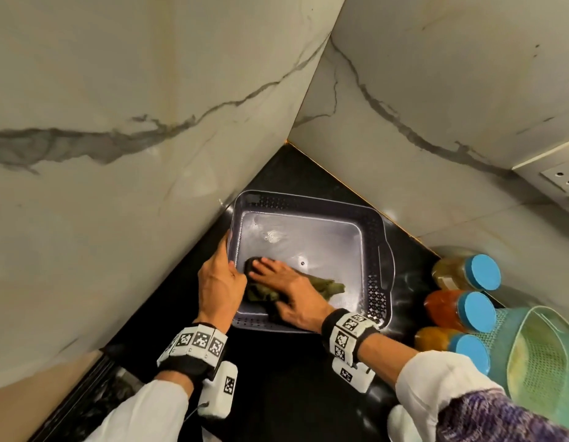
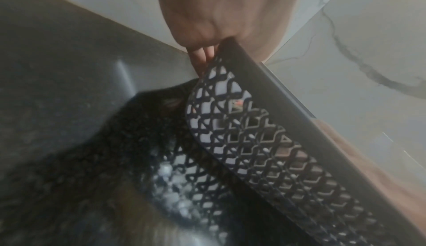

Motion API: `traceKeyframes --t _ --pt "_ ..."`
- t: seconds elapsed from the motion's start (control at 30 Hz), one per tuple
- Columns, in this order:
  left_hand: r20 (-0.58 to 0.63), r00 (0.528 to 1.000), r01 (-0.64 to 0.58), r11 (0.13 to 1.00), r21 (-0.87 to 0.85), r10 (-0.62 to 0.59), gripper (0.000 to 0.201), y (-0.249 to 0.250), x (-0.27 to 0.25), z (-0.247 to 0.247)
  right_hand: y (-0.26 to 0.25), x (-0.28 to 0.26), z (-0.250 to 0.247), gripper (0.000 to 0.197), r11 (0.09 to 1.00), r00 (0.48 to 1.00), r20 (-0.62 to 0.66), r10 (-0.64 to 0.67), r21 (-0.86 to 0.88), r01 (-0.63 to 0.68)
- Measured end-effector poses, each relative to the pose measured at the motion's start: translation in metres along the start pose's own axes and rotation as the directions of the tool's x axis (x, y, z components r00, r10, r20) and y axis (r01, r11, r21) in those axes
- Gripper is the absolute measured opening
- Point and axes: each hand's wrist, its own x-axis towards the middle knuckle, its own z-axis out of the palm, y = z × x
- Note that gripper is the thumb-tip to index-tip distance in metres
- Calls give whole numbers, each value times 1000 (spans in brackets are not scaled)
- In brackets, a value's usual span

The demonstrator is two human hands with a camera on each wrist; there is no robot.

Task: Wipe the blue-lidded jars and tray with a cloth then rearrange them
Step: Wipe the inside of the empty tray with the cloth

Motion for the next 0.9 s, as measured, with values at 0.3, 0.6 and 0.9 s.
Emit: traceKeyframes --t 0.3,0.6,0.9 --pt "44 999 19 1000 11 -19 82 3 2 -6 -6 -17 -56 78 847 641 -555 530 384 -368" --pt "38 993 -114 993 21 113 89 1 16 -8 26 37 -71 67 627 186 -642 743 573 -527" --pt "46 988 -151 988 40 149 91 -1 9 -3 -8 69 -40 70 819 671 -472 572 362 -445"
